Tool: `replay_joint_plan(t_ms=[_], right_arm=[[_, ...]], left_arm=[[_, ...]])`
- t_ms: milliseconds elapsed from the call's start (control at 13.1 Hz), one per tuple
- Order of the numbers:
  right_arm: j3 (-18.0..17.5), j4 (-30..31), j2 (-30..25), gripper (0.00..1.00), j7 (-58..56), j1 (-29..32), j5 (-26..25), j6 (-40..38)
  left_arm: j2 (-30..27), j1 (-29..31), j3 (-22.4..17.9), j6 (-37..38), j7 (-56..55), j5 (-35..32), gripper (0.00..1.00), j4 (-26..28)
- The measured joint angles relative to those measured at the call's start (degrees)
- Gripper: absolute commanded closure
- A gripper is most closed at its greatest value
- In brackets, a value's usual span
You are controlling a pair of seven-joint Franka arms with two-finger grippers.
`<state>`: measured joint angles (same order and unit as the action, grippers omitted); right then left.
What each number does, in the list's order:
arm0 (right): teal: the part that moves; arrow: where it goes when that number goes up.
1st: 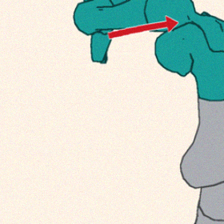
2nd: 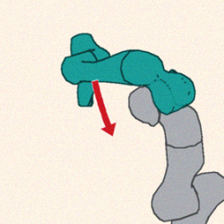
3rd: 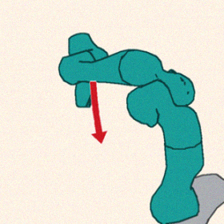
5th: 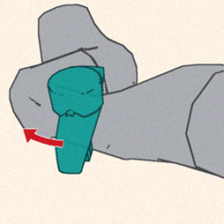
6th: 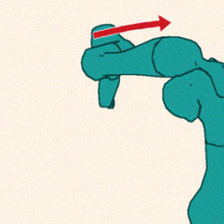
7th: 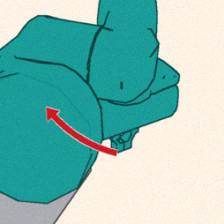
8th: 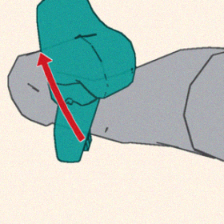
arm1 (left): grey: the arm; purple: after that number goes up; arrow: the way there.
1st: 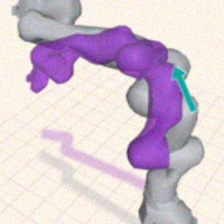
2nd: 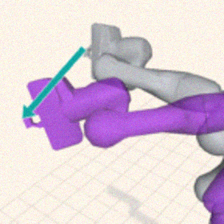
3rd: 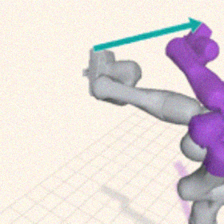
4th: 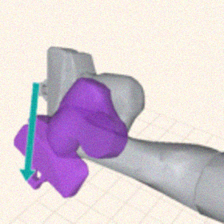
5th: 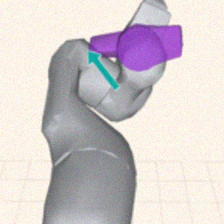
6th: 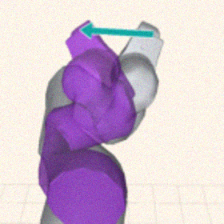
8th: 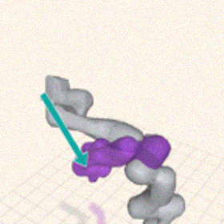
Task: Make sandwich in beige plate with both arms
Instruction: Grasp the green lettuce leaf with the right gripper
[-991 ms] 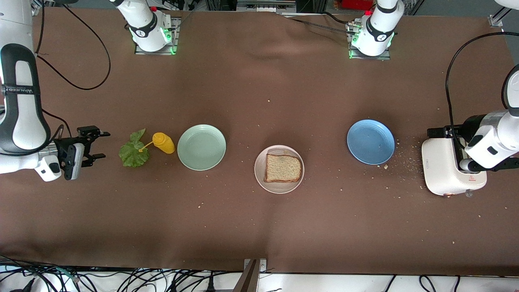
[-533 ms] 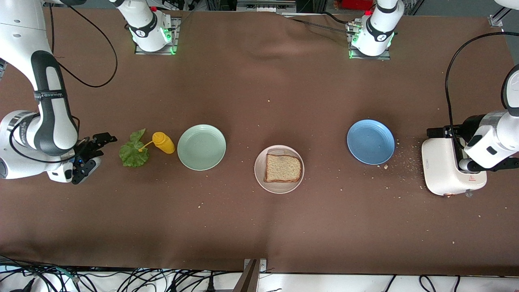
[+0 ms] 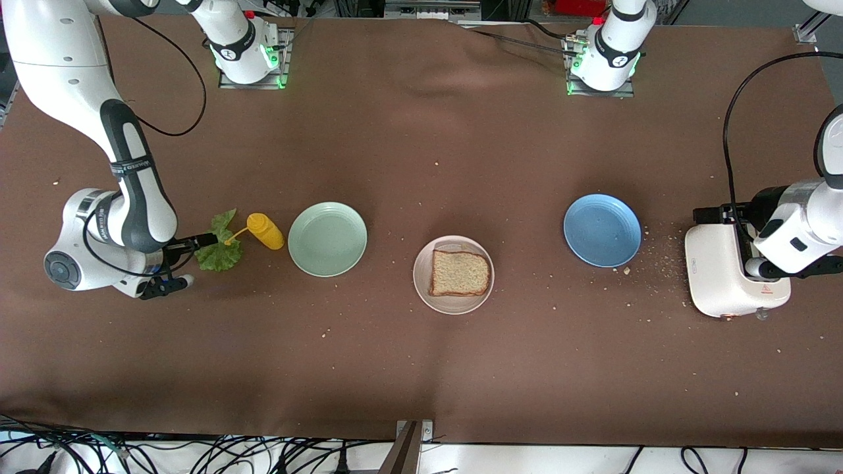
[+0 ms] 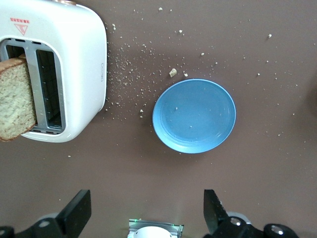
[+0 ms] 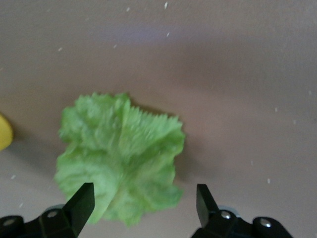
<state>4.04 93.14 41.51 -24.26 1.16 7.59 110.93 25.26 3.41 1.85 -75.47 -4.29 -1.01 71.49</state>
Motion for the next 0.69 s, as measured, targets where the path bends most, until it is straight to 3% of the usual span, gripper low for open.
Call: replay_joint_plan(t_ms=[76, 152, 686], right_arm=[[0.01, 0.29, 0.57, 0.76, 0.06, -0.16, 0.00, 0.75], [0.06, 0.31, 0.75, 1.00, 0.17, -0.22, -0.03, 0.82], [0.01, -1.01, -1.64, 1.00, 5.96, -3.18, -0.02, -4.88]], left_arm=[[0.00, -0.02, 0.01, 0.00, 0.00, 0.00, 0.00, 0.00], [0.00, -0.04, 0.06, 0.00, 0.00, 0.00, 0.00, 0.00], [0.00, -0.29, 0.12, 0.00, 0.00, 0.00, 0.00, 0.01]])
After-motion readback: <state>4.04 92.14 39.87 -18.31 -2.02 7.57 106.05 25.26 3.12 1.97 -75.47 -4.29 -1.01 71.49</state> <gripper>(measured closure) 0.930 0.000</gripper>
